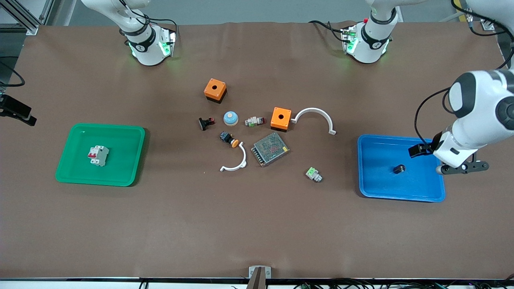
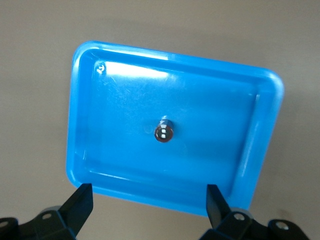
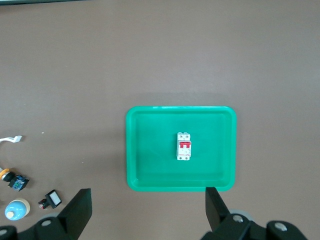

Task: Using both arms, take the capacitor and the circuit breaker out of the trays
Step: 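Reach the right gripper to the green tray while the left gripper reaches the blue tray, then grasp the breaker with the right gripper while the left gripper grasps the capacitor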

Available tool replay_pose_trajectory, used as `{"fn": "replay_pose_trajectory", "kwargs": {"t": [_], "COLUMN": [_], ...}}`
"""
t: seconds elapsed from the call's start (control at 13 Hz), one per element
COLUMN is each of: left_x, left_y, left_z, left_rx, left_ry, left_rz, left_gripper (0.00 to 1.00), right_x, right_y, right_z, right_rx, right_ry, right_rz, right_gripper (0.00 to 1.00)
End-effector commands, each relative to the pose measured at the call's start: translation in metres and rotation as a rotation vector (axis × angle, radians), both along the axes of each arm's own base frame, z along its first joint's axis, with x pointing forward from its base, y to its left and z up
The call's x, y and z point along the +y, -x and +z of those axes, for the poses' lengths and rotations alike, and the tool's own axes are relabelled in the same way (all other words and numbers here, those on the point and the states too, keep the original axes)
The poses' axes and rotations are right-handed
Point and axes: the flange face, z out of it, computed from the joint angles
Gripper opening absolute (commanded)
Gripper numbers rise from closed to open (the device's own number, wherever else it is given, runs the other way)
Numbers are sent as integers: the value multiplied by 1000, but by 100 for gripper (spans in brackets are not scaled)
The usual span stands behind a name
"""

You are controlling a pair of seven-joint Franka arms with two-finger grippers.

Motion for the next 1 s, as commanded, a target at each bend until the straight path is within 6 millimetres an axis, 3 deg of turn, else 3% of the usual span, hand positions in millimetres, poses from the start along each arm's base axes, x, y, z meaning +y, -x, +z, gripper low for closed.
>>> {"fn": "replay_pose_trajectory", "kwargs": {"t": [0.0, 0.15, 0.54, 0.77, 0.92], "left_x": [10, 19, 11, 11, 7], "left_y": [-4, -5, -13, -15, -15], "left_z": [-26, -55, -110, -131, -143], "left_rx": [-8, -4, -23, -33, -28], "left_ry": [-7, 0, 19, 27, 30], "left_rz": [-9, 1, -14, -17, -23], "left_gripper": [100, 100, 100, 98, 90], "right_x": [-15, -23, -41, -57, -67], "right_y": [-9, -14, -37, -27, -18], "right_z": [-30, -62, -142, -214, -249], "right_rx": [59, 115, 218, 188, 171], "right_ry": [-7, -13, 2, 5, 4], "right_rz": [-25, -37, -59, -71, 1], "right_gripper": [100, 100, 100, 100, 100]}}
